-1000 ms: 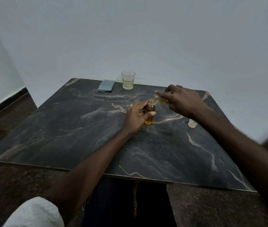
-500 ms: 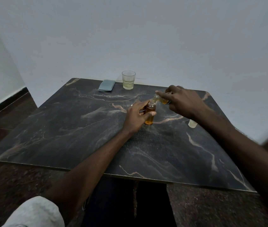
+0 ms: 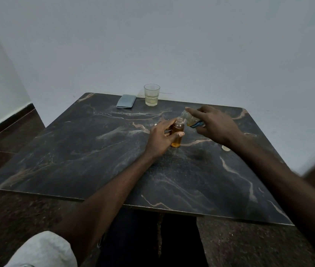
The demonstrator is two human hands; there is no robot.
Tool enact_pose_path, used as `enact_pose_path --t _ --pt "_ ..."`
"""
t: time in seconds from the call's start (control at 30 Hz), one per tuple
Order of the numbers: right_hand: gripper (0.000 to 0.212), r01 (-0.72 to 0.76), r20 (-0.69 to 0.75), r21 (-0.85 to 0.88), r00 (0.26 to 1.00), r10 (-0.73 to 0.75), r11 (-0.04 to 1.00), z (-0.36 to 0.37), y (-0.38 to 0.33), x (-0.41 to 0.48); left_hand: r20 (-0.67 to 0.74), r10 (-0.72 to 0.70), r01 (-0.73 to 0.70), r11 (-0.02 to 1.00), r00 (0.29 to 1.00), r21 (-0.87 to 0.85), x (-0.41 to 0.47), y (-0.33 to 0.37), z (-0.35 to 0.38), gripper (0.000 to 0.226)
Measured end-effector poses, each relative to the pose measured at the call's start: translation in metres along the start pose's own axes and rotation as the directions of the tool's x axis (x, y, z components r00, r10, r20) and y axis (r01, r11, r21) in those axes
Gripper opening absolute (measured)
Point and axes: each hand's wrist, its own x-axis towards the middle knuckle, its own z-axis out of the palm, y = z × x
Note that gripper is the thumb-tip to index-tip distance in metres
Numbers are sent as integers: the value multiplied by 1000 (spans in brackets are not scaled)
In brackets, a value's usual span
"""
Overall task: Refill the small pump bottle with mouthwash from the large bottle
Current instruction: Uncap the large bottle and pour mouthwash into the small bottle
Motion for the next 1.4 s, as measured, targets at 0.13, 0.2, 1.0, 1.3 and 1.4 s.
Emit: enact_pose_path --t 0.13,0.2,1.0,1.3,1.4 --pt "78 -64 -33 163 997 70 985 3 -3 -3 3 -13 13 1000 1000 -1 0 1 -1 62" --pt "77 -91 -45 227 994 104 970 4 -2 -5 -4 -24 24 1000 1000 2 0 1 -1 63" --pt "80 -317 197 907 901 386 278 33 55 -34 39 -78 77 997 996 32 2 -1 0 62" --pt "72 -298 200 921 914 354 250 33 58 -37 45 -74 73 997 996 12 2 -3 -1 66" --pt "74 -297 202 923 915 349 246 30 55 -39 50 -67 67 998 996 5 1 -2 -1 68"
